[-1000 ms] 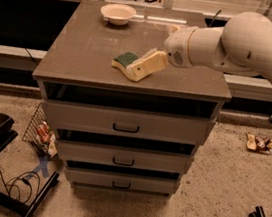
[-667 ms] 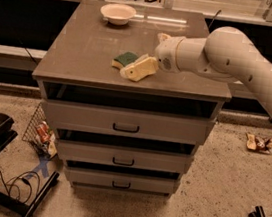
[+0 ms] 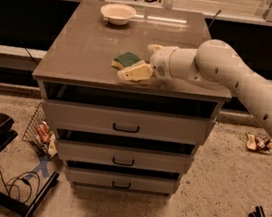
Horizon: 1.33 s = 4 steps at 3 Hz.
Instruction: Place sponge into paper bowl
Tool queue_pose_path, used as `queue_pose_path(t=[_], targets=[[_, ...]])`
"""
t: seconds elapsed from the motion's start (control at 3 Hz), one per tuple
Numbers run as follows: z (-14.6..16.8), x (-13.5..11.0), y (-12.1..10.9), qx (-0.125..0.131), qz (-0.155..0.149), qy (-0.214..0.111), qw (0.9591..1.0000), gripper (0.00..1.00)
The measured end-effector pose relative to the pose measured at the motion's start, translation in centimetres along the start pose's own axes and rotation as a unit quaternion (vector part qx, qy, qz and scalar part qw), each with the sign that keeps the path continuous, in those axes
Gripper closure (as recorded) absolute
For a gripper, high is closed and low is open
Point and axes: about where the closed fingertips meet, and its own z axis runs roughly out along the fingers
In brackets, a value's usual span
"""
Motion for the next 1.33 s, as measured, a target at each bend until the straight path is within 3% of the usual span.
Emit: queue_pose_path(t=[0.67, 1.0, 1.33], targets=[[0.39, -0.07, 0.32, -0.004, 0.000, 0.000, 1.0000, 0.63], [0.66, -0.11, 0.55, -0.007, -0.001, 0.000, 1.0000, 0.95], [0.77, -0.13, 0.65, -0.008, -0.001, 0.000, 1.0000, 1.00]])
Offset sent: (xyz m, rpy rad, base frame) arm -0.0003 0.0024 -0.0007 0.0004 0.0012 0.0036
